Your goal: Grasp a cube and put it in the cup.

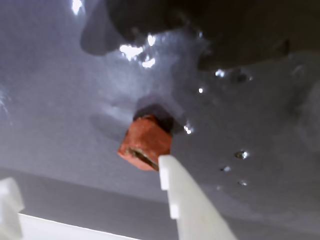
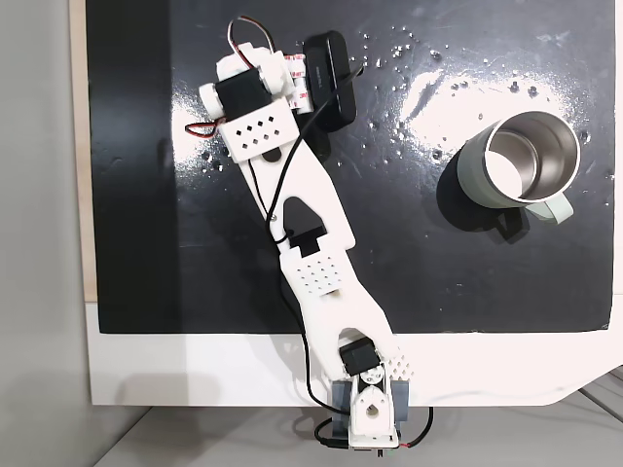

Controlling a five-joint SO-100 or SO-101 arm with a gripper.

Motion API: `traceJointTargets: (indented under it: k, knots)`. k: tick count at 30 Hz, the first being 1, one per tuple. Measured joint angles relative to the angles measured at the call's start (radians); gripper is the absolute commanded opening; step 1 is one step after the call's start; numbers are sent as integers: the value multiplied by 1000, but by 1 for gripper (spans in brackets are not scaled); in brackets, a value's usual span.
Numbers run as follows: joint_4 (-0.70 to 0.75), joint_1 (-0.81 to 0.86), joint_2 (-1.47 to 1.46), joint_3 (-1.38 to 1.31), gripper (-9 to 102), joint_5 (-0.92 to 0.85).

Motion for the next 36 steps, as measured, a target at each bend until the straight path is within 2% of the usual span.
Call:
traceJointTargets:
  k: [24, 36]
  knots:
    - [0, -52, -213, -117, 30, -32]
    - [-3, -51, -238, -146, 23, -55]
